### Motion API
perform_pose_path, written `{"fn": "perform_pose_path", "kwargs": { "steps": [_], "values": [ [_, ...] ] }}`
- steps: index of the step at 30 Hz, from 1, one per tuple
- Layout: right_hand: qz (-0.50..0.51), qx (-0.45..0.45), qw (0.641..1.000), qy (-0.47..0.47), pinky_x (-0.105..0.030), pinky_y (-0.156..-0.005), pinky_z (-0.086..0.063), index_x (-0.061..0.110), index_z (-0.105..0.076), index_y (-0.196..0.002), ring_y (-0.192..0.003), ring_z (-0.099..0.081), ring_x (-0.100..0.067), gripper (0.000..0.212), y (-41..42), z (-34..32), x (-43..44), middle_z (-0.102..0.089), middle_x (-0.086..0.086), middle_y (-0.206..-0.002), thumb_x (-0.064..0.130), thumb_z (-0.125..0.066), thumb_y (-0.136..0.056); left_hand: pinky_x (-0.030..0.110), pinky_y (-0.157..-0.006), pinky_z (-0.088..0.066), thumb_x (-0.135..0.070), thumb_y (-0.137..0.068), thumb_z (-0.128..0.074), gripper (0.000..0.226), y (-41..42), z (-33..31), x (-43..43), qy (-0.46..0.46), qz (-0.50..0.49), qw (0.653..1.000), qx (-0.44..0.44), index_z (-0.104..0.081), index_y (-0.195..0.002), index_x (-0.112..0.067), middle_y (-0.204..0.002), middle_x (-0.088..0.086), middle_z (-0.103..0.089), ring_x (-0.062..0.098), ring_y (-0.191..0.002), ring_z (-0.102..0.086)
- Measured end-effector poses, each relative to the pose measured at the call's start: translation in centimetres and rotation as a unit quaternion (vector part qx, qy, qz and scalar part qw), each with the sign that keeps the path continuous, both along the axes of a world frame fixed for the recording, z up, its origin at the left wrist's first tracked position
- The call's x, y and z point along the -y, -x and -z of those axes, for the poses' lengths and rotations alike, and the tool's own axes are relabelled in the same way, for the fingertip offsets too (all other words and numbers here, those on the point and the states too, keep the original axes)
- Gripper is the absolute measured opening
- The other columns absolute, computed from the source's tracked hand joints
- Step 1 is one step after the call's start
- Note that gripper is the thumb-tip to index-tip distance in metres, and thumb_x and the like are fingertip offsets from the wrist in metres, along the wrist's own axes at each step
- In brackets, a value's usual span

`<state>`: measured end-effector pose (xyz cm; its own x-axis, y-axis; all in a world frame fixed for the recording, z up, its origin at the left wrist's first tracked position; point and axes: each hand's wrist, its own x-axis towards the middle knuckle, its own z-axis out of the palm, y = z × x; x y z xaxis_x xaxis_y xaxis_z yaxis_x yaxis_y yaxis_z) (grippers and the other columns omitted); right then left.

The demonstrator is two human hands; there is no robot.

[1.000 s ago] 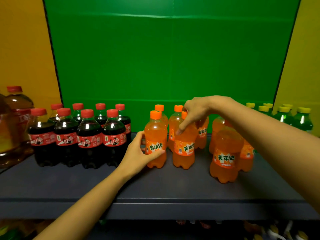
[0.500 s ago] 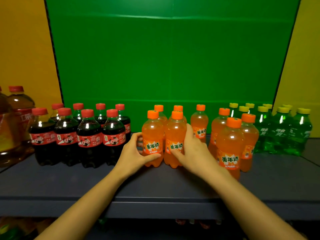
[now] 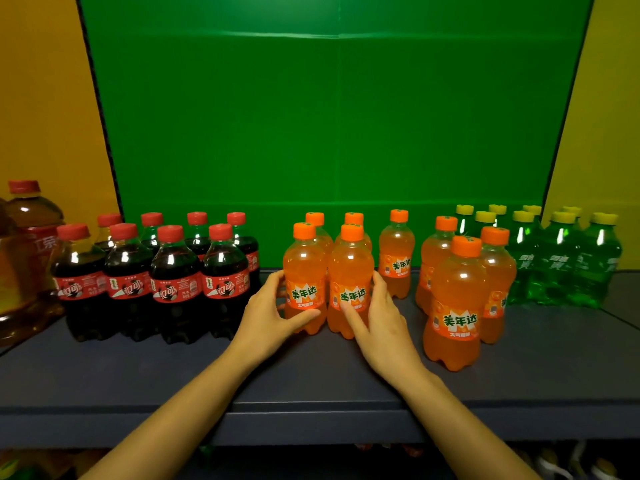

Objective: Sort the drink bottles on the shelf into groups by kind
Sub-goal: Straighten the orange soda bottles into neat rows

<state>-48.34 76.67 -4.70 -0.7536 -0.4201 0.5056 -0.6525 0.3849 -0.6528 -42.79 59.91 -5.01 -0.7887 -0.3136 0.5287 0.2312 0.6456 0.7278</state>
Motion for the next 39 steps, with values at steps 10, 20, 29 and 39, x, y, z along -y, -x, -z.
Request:
{"fn": "perform_pose_path", "kwargs": {
  "steps": [10,20,29,39],
  "values": [
    [-0.037,-0.13,0.989,-0.057,-0.002,-0.105,-0.009,0.031,-0.016,-0.145,-0.134,-0.015,0.013,0.058,-5.1,-6.3,-4.6,-0.021,0.024,-0.146,0.038,-0.044,-0.094,0.028,-0.092,-0.043,-0.027,-0.079,-0.06,0.042,-2.0,-5.7,-2.9,0.121,-0.06,0.94,-0.314,-0.05,-0.113,-0.005,-0.11,0.001,-0.049,0.016,-0.103,-0.049],
    [-0.039,-0.118,0.986,-0.112,-0.021,-0.097,-0.044,0.026,-0.058,-0.111,-0.106,-0.058,-0.006,0.022,3.7,-18.5,-11.2,-0.064,0.005,-0.113,0.019,-0.053,-0.091,0.037,-0.083,-0.047,-0.039,-0.078,-0.066,0.043,5.1,-16.0,-7.0,0.293,0.039,0.95,-0.099,-0.053,-0.108,-0.01,-0.11,0.003,-0.058,0.022,-0.093,-0.058],
    [-0.079,0.054,0.93,-0.356,-0.011,-0.08,-0.042,0.021,-0.051,-0.127,-0.1,-0.051,0.0,0.05,13.7,-17.9,-11.3,-0.052,0.009,-0.122,0.035,-0.065,-0.081,0.027,-0.092,-0.04,-0.036,-0.062,-0.083,0.093,14.7,-18.6,-8.6,0.4,0.036,0.895,0.192,-0.033,-0.136,-0.009,-0.139,0.01,-0.045,0.027,-0.12,-0.05],
    [-0.151,0.061,0.903,-0.398,-0.015,-0.065,-0.048,0.018,-0.061,-0.108,-0.076,-0.061,-0.005,0.039,17.0,-16.6,-9.7,-0.064,0.01,-0.089,0.027,-0.076,-0.074,0.026,-0.069,-0.056,-0.013,-0.07,-0.078,0.053,19.4,-17.4,-9.0,0.302,0.106,0.869,0.378,-0.055,-0.117,-0.005,-0.109,0.007,-0.058,0.024,-0.095,-0.061]
  ]
}}
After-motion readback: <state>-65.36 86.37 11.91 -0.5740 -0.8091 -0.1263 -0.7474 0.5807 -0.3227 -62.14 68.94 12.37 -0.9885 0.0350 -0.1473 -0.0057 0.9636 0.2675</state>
